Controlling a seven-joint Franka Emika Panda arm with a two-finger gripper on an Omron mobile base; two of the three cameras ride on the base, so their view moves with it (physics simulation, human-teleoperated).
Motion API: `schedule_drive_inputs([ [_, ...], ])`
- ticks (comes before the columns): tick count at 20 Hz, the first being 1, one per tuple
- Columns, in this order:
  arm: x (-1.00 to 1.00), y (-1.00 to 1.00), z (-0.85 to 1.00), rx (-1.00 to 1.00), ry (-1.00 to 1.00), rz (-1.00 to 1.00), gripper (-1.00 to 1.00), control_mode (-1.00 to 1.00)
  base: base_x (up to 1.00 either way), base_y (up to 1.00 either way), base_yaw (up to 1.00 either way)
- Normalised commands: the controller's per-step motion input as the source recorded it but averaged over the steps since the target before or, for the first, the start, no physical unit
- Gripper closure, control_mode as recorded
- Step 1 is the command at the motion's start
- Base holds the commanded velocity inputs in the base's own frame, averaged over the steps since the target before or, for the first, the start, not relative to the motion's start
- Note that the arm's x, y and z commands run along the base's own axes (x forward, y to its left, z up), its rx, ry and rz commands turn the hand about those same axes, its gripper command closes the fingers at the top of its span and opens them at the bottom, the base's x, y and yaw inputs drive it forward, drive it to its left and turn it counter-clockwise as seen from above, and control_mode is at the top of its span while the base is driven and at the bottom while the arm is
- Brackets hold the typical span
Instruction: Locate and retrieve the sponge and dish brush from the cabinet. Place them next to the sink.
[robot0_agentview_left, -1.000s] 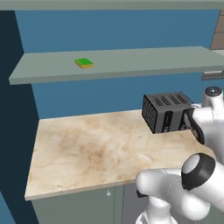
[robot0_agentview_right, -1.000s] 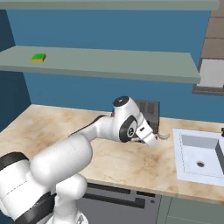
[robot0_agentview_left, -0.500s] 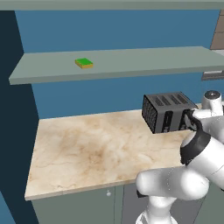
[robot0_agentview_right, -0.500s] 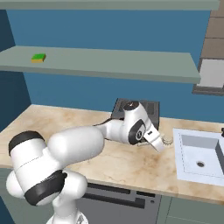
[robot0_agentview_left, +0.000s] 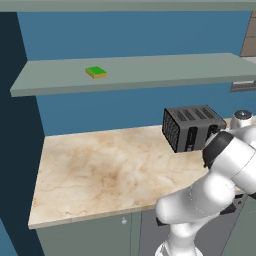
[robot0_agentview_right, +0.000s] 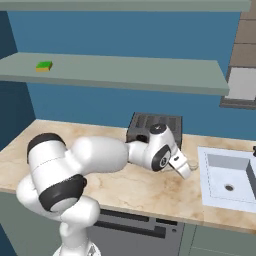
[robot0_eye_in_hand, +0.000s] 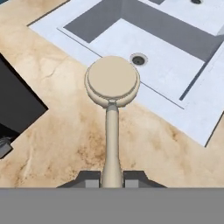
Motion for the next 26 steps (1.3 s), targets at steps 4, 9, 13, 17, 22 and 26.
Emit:
schedule_drive_inputs([
  [4,0.21,-0.2,-0.09,0.01,0.01,0.12,1.0,-1.0,0.0,0.0,0.0],
  [9,0.26,-0.11,-0.15,0.0,0.09,0.12,1.0,-1.0,0.0,0.0,0.0],
  [13,0.3,-0.14,-0.26,0.03,0.11,0.11,1.0,-1.0,0.0,0.0,0.0],
  [17,0.26,-0.23,-0.21,0.03,0.02,0.1,1.0,-1.0,0.0,0.0,0.0],
  [22,0.08,-0.25,-0.16,0.01,0.0,0.05,1.0,-1.0,0.0,0.0,0.0],
  [26,0.0,-0.2,-0.23,0.01,0.0,0.04,1.0,-1.0,0.0,0.0,0.0],
])
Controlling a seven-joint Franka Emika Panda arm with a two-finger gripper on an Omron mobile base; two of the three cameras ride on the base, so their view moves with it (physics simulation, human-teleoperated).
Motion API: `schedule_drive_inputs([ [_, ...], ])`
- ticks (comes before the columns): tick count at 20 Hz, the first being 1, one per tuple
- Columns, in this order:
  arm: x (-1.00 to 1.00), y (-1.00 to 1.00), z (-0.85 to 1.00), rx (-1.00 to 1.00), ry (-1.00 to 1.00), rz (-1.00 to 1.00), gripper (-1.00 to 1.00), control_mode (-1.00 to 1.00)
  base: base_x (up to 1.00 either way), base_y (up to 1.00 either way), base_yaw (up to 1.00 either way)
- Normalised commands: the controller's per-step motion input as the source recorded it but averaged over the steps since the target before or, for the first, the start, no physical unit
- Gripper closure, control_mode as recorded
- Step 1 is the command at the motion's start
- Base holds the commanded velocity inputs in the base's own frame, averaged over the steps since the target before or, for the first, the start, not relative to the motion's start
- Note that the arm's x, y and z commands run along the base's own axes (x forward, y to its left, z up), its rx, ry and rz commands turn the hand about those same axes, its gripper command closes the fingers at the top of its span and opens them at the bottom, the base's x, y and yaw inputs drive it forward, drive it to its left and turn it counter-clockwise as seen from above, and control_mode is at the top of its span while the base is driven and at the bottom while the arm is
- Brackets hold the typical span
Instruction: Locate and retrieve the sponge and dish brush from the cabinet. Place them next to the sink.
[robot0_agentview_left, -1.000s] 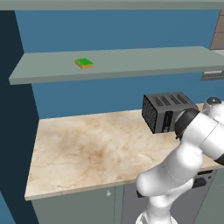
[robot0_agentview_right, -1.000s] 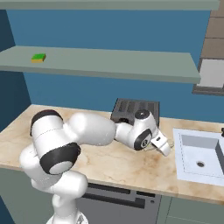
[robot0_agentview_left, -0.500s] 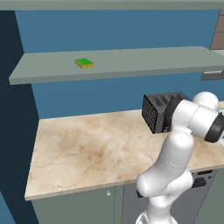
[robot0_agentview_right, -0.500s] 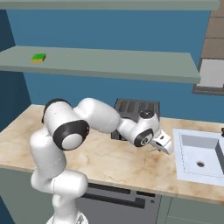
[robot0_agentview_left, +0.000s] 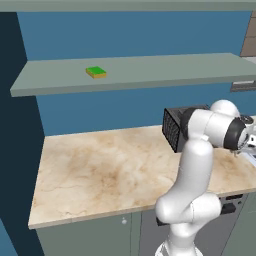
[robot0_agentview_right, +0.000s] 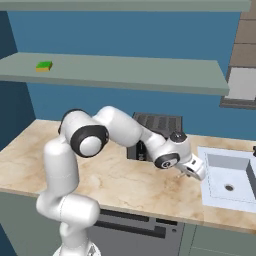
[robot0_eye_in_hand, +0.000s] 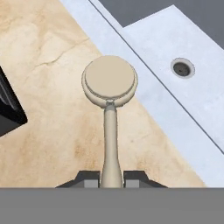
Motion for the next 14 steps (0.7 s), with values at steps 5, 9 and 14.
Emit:
schedule_drive_inputs([
  [5,0.13,0.0,-0.19,0.0,0.01,0.04,1.0,-1.0,0.0,0.0,0.0],
  [9,0.13,0.0,-0.17,0.01,0.0,0.04,1.0,-1.0,0.0,0.0,0.0],
  [14,0.12,0.0,-0.17,0.02,0.01,0.03,1.0,-1.0,0.0,0.0,0.0],
])
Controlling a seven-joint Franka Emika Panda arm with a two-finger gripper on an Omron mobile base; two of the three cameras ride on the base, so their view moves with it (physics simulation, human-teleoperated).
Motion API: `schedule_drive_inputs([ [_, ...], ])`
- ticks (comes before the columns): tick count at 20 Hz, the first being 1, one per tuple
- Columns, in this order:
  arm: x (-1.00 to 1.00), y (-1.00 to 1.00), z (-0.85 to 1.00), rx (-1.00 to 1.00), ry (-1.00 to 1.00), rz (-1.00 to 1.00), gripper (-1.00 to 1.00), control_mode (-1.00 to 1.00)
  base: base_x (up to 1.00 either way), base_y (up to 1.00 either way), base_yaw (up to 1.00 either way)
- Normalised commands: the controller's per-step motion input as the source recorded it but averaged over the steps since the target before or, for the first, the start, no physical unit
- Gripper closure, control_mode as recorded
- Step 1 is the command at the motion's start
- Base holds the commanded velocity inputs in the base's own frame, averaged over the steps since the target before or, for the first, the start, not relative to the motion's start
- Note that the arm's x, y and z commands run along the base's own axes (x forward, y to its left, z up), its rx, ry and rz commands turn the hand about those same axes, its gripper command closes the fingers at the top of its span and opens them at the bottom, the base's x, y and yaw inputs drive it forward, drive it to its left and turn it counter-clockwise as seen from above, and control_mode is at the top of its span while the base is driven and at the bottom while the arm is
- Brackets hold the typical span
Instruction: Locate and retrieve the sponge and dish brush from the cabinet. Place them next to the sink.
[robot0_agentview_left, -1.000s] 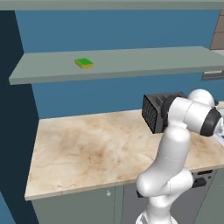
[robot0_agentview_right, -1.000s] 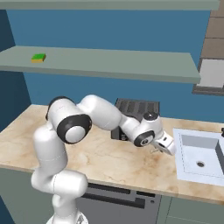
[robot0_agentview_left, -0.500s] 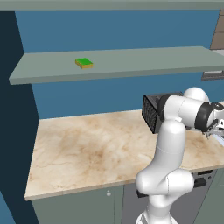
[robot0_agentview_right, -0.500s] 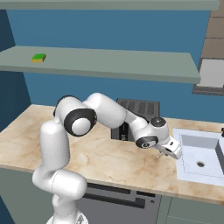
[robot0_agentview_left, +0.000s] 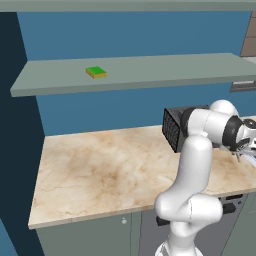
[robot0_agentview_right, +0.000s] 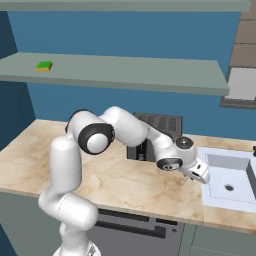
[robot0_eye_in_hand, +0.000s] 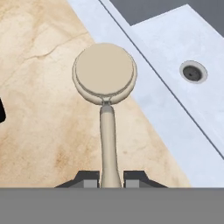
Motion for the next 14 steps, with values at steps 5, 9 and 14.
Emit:
schedule_drive_inputs([
  [5,0.12,0.13,-0.15,0.01,0.03,0.0,-1.0,-1.0,0.0,0.0,0.0],
  [9,0.1,0.18,-0.11,0.0,0.01,0.0,-1.0,-1.0,0.0,0.0,0.0],
  [14,0.09,0.13,-0.06,0.0,0.0,0.0,-1.0,-1.0,0.0,0.0,0.0],
])
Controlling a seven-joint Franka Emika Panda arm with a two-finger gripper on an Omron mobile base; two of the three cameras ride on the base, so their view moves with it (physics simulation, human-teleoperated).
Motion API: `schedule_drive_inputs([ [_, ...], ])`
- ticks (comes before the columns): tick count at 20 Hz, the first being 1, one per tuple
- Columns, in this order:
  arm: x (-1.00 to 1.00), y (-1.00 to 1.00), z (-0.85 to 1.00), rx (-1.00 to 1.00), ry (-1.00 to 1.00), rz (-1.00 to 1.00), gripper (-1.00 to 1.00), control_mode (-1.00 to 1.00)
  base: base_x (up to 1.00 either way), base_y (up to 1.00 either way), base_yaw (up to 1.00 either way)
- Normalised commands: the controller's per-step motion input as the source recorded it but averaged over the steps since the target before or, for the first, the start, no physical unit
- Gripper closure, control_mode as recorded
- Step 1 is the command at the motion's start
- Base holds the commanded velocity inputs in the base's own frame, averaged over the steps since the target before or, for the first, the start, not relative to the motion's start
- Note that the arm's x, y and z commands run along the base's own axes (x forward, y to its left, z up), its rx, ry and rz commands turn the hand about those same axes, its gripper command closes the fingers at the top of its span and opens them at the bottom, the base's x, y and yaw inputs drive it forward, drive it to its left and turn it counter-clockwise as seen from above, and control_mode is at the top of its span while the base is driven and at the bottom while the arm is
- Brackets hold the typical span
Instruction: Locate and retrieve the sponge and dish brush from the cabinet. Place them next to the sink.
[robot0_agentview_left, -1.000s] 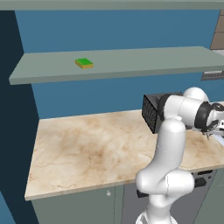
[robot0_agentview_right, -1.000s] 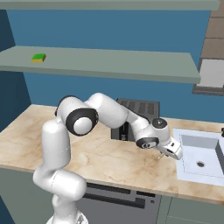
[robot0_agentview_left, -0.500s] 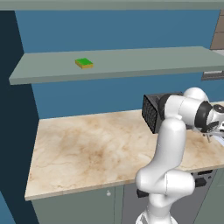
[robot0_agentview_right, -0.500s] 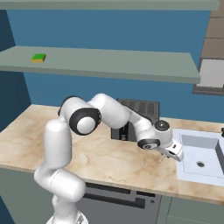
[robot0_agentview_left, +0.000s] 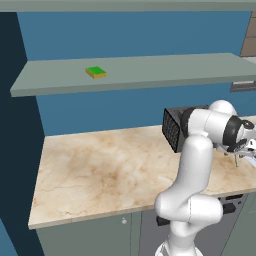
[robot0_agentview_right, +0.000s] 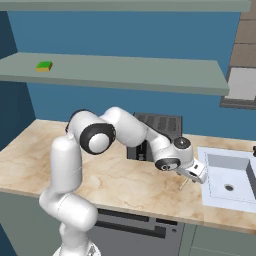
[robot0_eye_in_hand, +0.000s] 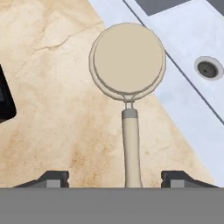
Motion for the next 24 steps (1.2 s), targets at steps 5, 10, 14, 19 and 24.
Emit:
schedule_drive_inputs([
  [5,0.05,0.01,0.0,0.0,0.02,0.0,-1.0,-1.0,0.0,0.0,0.0],
  [10,-0.27,0.14,0.56,-0.01,-0.02,0.0,-1.0,-1.0,0.0,0.0,0.0],
  [14,-0.49,0.29,0.85,0.02,-0.08,0.0,-1.0,-1.0,0.0,0.0,0.0],
  [19,-0.53,0.36,0.79,0.01,-0.06,0.01,-1.0,-1.0,0.0,0.0,0.0],
  [24,-0.5,0.58,0.74,-0.02,-0.03,0.02,-1.0,-1.0,0.0,0.0,0.0],
])
